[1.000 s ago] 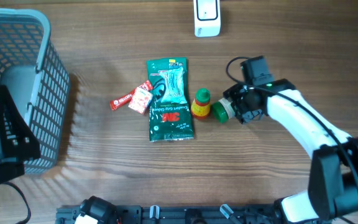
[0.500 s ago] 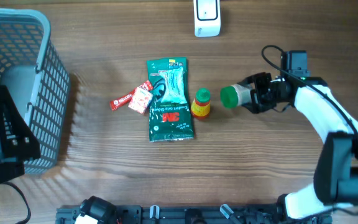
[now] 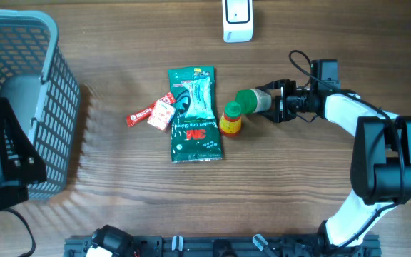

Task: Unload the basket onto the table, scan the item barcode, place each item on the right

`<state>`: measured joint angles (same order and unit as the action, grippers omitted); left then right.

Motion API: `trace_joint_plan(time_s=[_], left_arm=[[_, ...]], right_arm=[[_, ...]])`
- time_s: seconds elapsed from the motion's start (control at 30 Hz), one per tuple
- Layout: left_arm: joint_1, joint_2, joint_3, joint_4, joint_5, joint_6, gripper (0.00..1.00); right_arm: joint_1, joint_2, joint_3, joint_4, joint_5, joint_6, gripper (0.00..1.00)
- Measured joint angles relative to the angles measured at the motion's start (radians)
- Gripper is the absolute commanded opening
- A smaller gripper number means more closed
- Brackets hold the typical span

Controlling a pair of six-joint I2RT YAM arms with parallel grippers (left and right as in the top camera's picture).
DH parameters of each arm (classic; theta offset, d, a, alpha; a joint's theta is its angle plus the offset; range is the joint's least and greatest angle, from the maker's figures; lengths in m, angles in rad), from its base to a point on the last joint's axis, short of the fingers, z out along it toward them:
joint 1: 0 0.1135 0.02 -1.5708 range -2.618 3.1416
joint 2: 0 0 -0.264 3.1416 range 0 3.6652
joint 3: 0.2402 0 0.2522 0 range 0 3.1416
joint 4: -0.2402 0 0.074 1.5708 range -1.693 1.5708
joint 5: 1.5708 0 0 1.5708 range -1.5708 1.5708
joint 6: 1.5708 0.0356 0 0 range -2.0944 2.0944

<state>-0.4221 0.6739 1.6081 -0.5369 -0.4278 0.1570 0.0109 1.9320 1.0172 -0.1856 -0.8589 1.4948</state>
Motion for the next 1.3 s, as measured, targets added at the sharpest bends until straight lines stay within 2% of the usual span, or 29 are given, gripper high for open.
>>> trace_joint_plan(time_s=[0.1,0.33,0.47,0.63,0.87,1.0,1.3], left_arm=[[0.0,0.0,0.0,0.0,0.0,0.0,1.0],[0.0,0.0,0.0,0.001,0.0,0.0,1.0],[0.0,0.0,0.0,0.001,0.0,0.0,1.0],[0.0,0.0,0.0,0.002,0.0,0.0,1.0],[0.0,0.0,0.0,0.006,0.0,0.0,1.0],[0.0,0.0,0.0,0.008,0.0,0.0,1.0],[0.0,0.0,0.0,0.013,0.0,0.0,1.0]], right_arm=[[0.0,0.0,0.0,-0.028,0.017,0.035,0.76],[-0.004,0.0,0.001,-0.068,0.093,0.059,0.84],[-0.024,0.0,0.001,-0.068,0.106,0.024,0.93],[-0.045,-0.034,0.001,-0.07,0.144,-0.053,0.97],[-0.03,-0.269,0.001,-0.141,0.277,-0.185,0.96],[0.047,-0.415,0.002,-0.206,0.437,-0.256,0.93],[0.296,-0.446,0.097,-0.274,0.822,-0.441,0.92]])
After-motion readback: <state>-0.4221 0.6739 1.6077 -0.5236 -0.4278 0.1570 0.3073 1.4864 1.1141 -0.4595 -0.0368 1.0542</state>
